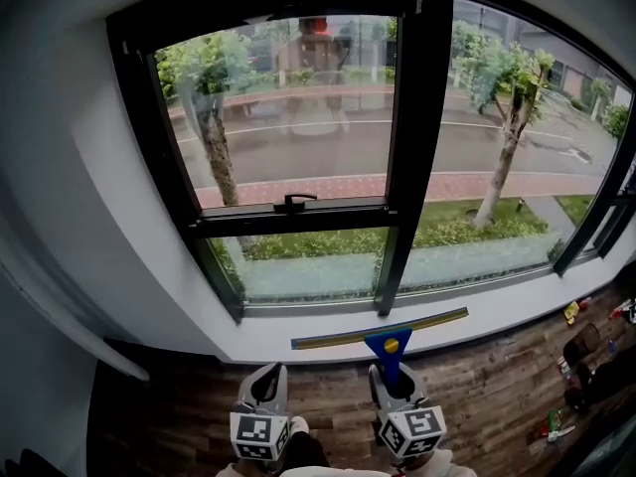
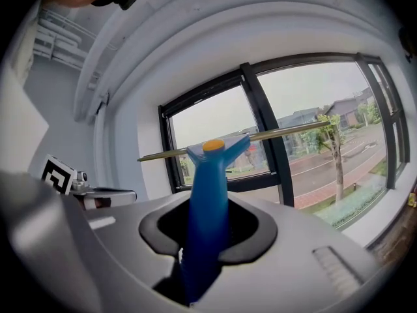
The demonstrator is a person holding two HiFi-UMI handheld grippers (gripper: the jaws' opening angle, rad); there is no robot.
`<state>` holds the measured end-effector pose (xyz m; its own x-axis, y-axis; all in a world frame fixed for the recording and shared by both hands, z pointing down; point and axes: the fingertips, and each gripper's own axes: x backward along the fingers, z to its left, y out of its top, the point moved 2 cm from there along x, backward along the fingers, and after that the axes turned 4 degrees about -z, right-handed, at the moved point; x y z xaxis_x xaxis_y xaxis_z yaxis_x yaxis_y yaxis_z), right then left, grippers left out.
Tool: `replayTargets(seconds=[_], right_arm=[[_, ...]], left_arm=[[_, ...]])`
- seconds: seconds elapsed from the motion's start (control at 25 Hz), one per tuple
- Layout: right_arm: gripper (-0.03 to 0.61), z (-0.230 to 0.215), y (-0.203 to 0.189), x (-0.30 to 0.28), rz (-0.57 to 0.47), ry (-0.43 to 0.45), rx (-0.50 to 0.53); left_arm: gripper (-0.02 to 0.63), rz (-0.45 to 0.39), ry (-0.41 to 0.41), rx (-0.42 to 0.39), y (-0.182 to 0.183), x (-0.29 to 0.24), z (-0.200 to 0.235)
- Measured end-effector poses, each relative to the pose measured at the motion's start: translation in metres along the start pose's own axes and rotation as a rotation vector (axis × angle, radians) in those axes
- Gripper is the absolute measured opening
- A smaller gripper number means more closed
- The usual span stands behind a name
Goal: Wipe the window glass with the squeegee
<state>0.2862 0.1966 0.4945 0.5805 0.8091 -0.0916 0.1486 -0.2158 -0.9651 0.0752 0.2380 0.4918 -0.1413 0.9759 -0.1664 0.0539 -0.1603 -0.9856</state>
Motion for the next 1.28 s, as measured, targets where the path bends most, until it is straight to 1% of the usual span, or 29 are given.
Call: replayTargets(seconds=[0.12, 0.24, 0.36, 0.44, 0.64, 0.8, 0.92, 1.0, 1.08, 1.2, 1.28], right_arm=[[0.107, -0.005, -0.014, -0.028, -0.001, 0.007, 0.013], [0.107, -0.011, -0.027, -0.071, 0.004, -0.008, 0.023], [0.107, -0.017, -0.024, -0.128, 0.003, -0.024, 0.031], [0.107, -0.019, -0.015, -0.170, -0.003, -0.030, 0.033], [0.107, -0.012, 0.017, -0.278, -0.054, -0.045, 0.062], [0.107, -0.009, 0.040, -0.341, -0.103, -0.052, 0.069], [0.107, -0.014, 0.062, -0.372, -0.136, -0.051, 0.102], [0.106, -0.017, 0.082, -0.392, -0.165, -0.041, 0.141], [0.106, -0.021, 0.107, -0.413, -0.207, -0.034, 0.176], [0.106, -0.027, 0.149, -0.438, -0.269, -0.026, 0.233], [0.106, -0.028, 0.180, -0.448, -0.303, -0.011, 0.236]], left_arm=[[0.002, -0.013, 0.011, 0.012, -0.013, -0.026, 0.019], [0.002, -0.027, -0.009, 0.018, -0.025, -0.065, 0.045], [0.002, -0.034, -0.014, 0.029, -0.027, -0.116, 0.083], [0.002, -0.033, -0.016, 0.038, -0.024, -0.152, 0.111], [0.002, -0.068, -0.063, -0.006, 0.013, -0.231, 0.181], [0.002, -0.075, -0.058, -0.046, 0.035, -0.285, 0.227], [0.002, -0.108, -0.065, -0.038, 0.057, -0.310, 0.242], [0.002, -0.134, -0.062, -0.048, 0.071, -0.324, 0.251], [0.002, -0.176, -0.050, -0.077, 0.096, -0.341, 0.260], [0.003, -0.242, -0.044, -0.095, 0.139, -0.364, 0.265], [0.003, -0.280, -0.045, -0.104, 0.170, -0.374, 0.263]])
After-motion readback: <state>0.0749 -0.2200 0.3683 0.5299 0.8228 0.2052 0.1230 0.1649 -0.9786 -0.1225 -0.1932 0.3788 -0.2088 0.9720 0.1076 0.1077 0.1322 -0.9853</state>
